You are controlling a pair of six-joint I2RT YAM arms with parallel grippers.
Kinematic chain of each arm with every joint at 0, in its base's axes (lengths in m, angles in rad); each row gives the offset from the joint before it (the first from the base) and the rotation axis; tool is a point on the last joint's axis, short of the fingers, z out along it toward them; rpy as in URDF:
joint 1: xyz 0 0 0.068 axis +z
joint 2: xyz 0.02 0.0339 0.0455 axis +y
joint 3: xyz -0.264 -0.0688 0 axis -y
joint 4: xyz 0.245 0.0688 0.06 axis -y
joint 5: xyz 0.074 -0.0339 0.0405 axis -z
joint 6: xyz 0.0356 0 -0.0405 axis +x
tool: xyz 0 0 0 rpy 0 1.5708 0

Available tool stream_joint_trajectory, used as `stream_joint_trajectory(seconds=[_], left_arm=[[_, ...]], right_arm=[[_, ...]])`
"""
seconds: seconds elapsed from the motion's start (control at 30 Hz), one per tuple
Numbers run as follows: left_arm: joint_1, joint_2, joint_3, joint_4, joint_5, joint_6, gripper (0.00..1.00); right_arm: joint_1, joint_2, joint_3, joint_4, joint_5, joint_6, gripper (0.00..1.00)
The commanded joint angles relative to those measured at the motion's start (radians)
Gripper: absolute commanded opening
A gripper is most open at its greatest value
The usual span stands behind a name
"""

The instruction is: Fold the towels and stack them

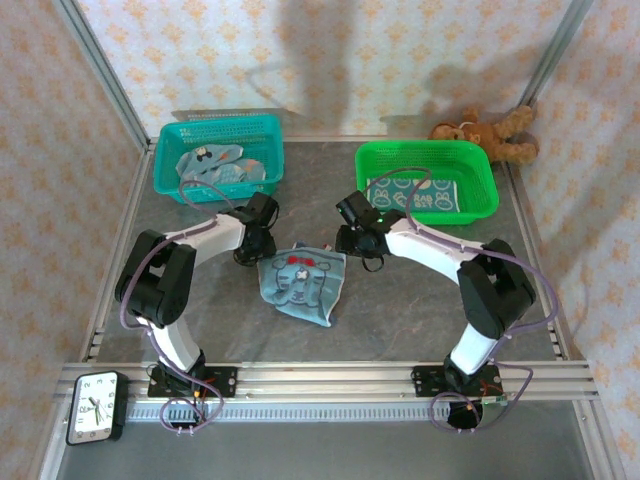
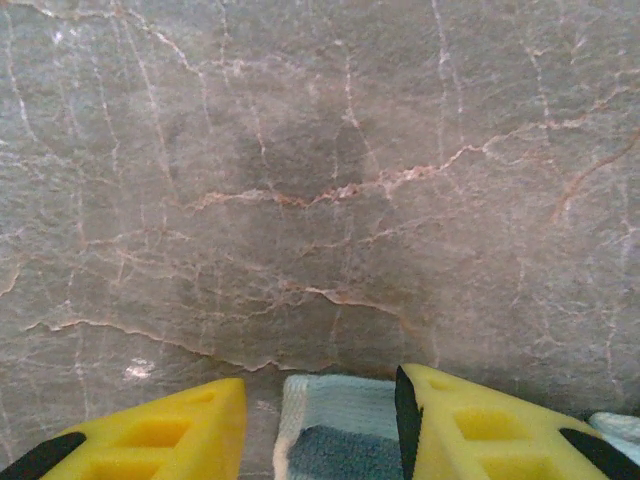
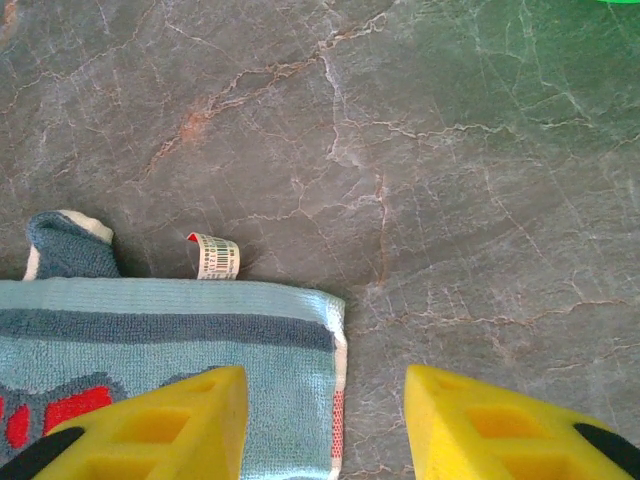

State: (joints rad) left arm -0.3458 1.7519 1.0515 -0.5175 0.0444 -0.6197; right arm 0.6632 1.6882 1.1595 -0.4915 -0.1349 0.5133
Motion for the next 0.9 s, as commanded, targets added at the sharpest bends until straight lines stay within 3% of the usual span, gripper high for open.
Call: stream_joint_trajectory(seconds=[0.0, 0.13, 0.4, 0.87], left_arm=[[0.005, 0.011, 0.009, 0.023, -0.001, 0.012, 0.43], [0.005, 0.04, -0.009, 0.039, 0.022, -0.001, 0.39], [0.005, 0.051, -0.046, 0.056, 0.033, -0.007, 0.14], [0.004, 0.044, -0.032, 0.045, 0.041, -0.002, 0.1]], right_arm=[[0.006, 0.025, 0.032, 0.004, 0.015, 0.003, 0.45], [0.006, 0.054, 0.044, 0.004, 0.015, -0.001, 0.45], [0.006, 0.133, 0.072, 0.004, 0.02, -0.006, 0.42], [0.01, 0.239, 0.126, 0.019, -0.022, -0.02, 0.4]])
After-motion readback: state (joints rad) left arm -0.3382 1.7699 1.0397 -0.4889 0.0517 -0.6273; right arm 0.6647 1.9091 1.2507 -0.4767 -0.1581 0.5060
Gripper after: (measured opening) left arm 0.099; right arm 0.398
